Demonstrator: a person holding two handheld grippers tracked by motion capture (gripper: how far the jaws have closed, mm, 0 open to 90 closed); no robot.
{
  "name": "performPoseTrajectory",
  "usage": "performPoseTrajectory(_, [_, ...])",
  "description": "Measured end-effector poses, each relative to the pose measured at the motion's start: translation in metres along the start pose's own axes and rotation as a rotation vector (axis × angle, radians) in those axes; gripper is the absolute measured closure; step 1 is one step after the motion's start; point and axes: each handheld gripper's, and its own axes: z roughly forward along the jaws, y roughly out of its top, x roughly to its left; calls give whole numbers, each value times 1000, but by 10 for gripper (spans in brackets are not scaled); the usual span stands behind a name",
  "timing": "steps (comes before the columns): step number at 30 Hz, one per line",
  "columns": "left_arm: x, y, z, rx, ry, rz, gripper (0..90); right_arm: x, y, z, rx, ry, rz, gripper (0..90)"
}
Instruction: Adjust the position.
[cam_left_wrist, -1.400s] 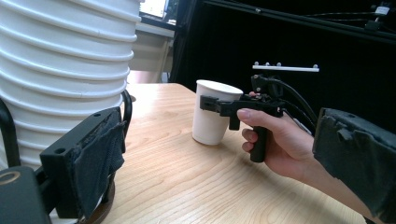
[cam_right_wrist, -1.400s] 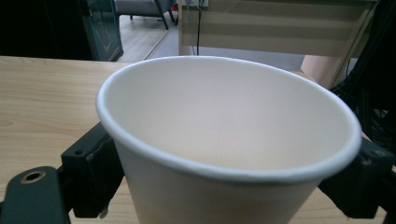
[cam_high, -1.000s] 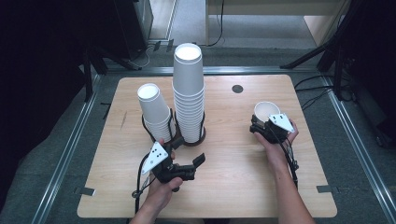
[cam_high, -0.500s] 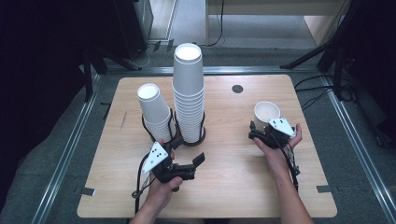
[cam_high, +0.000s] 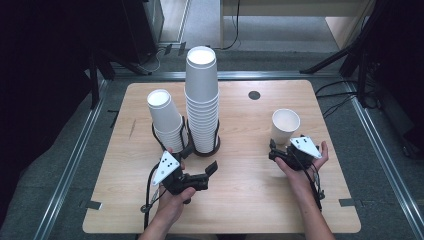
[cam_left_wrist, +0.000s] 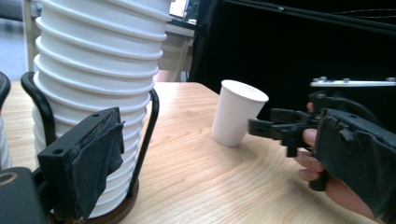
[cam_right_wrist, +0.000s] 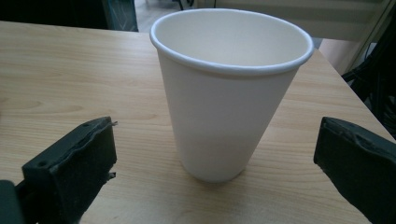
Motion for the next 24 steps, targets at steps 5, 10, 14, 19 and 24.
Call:
performPoseTrajectory(5, [1,2,0,-1,19,5,12,-3,6,-20,-27,17,43,0])
performPoseTrajectory(10, [1,6,0,-5,42,21,0,-3,17,-35,-16,4,56,0])
performPoseTrajectory(14, [1,9,1,-12,68,33,0,0,28,-46,-42,18,39,0])
performPoseTrajectory(19, [1,16,2,-17,126,40,0,5,40,-53,-56,34,50,0])
performPoseTrajectory(24, [1,19,4,-8,190,64,0,17,56,-58,-90,61,28,0])
